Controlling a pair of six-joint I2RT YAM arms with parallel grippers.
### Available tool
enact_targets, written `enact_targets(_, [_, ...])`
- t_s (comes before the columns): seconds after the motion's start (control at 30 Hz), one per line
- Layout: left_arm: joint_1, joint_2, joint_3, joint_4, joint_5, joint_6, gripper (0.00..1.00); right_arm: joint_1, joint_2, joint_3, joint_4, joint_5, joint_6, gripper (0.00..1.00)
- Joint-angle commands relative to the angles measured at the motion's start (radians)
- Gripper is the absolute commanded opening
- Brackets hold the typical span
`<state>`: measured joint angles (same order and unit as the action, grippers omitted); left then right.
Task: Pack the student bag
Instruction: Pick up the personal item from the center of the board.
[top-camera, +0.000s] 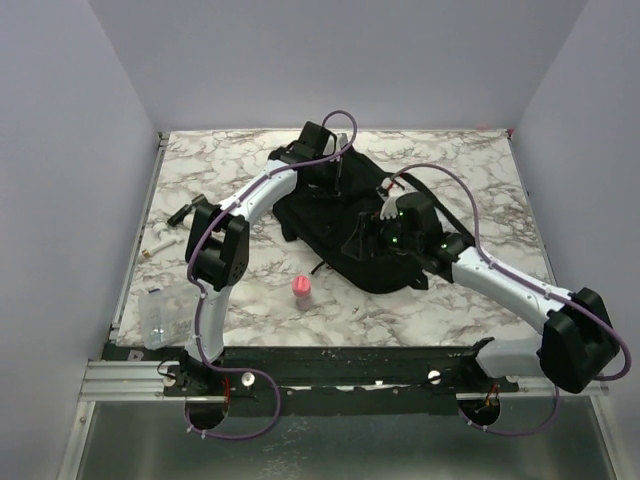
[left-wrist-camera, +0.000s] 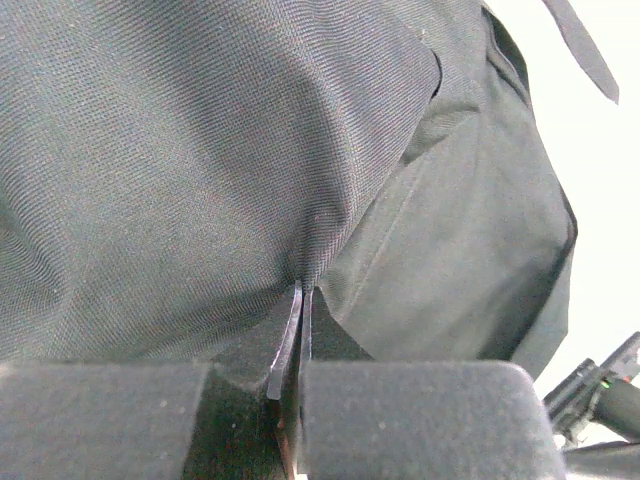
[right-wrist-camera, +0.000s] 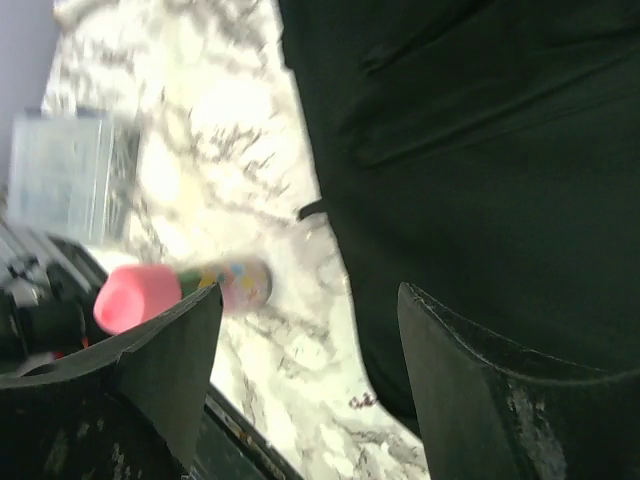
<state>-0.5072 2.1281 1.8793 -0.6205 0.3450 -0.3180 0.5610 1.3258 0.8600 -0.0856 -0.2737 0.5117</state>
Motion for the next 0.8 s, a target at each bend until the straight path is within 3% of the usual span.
enact_targets(0.0, [-0.005, -0.021, -0.039, -0.043, 0.161, -0.069, 0.00, 0.166, -0.058, -0.008, -0.099, 0.156, -0.181, 0.76])
enact_targets(0.33, [-0.004, 0.001, -0.056, -0.046, 0.182, -0.083, 0.00, 0.549, 0.047, 0.127, -0.105, 0.470, -0.182, 0.81])
enact_targets(0.5, [-0.003, 0.011, -0.051, -0.052, 0.240, -0.117, 0.00, 0.596, 0.142, 0.194, -0.113, 0.564, -0.122, 0.81])
enact_targets(0.77, [0.001, 0.010, -0.048, -0.062, 0.201, -0.101, 0.00, 0.642, 0.270, 0.266, -0.110, 0.616, -0.112, 0.81])
